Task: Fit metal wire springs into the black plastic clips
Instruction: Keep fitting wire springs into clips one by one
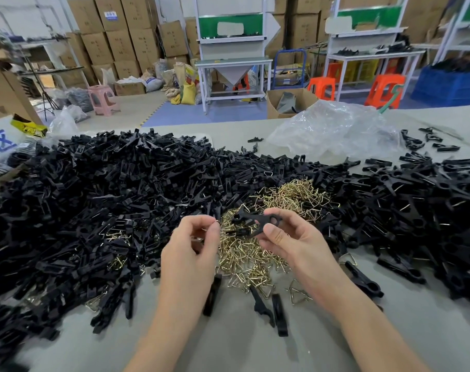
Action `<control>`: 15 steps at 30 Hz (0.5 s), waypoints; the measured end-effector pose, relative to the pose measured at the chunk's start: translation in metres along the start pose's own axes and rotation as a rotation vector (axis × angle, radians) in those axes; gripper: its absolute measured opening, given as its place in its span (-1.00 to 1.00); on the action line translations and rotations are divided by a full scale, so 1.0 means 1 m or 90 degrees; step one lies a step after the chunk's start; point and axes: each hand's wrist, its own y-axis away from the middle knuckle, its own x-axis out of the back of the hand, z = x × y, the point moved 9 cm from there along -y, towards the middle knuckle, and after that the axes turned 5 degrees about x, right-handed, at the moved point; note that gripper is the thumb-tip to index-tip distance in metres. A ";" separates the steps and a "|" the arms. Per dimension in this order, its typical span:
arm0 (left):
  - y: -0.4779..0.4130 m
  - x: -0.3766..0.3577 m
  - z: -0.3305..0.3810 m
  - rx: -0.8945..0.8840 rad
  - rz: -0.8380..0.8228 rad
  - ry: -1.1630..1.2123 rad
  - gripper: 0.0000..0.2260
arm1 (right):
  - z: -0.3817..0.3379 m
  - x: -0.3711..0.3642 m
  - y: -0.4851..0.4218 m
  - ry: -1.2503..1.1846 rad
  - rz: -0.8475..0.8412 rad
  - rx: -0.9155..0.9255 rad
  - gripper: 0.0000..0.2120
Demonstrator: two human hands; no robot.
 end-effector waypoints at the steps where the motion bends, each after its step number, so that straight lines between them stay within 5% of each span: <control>1: 0.000 -0.006 -0.007 0.064 -0.032 0.082 -0.93 | 0.001 -0.002 0.000 -0.007 -0.010 -0.001 -0.75; 4: 0.007 -0.031 -0.018 0.199 -0.139 0.265 -0.92 | 0.001 -0.013 0.003 0.025 -0.051 0.007 -0.73; 9: 0.013 -0.045 -0.034 0.320 -0.127 0.412 -0.94 | -0.006 -0.021 0.008 0.154 -0.084 0.042 -0.72; 15: 0.012 -0.039 -0.035 0.315 -0.116 0.371 -0.92 | -0.009 -0.026 0.009 0.164 -0.080 0.060 -0.73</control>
